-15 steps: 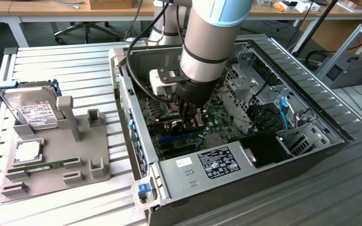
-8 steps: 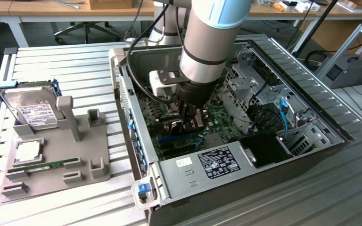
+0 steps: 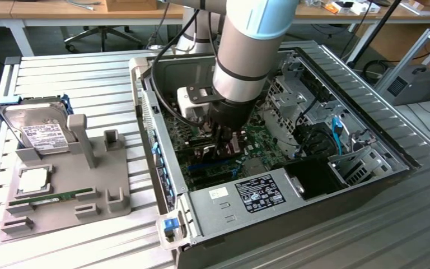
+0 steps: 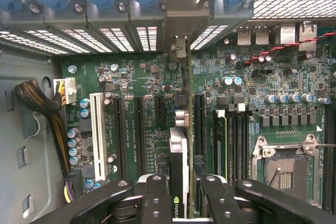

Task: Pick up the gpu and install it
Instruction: 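Insert the gpu into the slot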

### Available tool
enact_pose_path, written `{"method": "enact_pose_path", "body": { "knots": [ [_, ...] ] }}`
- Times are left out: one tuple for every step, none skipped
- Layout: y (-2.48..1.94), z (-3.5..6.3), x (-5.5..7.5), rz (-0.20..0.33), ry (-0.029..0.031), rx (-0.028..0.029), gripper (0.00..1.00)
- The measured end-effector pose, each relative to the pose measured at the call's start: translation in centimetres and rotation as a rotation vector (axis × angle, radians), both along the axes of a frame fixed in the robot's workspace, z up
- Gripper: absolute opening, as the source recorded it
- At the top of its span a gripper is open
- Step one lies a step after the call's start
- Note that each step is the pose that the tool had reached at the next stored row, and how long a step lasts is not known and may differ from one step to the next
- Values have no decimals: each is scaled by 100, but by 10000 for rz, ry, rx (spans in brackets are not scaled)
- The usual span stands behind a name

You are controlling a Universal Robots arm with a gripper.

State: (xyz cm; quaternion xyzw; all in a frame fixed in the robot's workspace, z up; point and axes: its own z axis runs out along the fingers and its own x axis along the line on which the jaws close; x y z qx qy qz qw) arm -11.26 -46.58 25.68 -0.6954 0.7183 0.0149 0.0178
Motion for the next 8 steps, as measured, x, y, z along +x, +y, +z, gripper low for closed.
{"method": "enact_pose_path", "body": {
  "knots": [
    [0, -6, 0, 0, 0, -2, 27],
    [-1, -10, 0, 0, 3, -4, 27],
    [0, -14, 0, 0, 2, -3, 27],
    [0, -22, 0, 0, 1, -1, 27],
    [0, -24, 0, 0, 1, -2, 27],
    [0, -24, 0, 0, 1, -3, 27],
    [0, -25, 0, 0, 1, -2, 27],
    [0, -26, 0, 0, 0, 0, 27]
  ]
}}
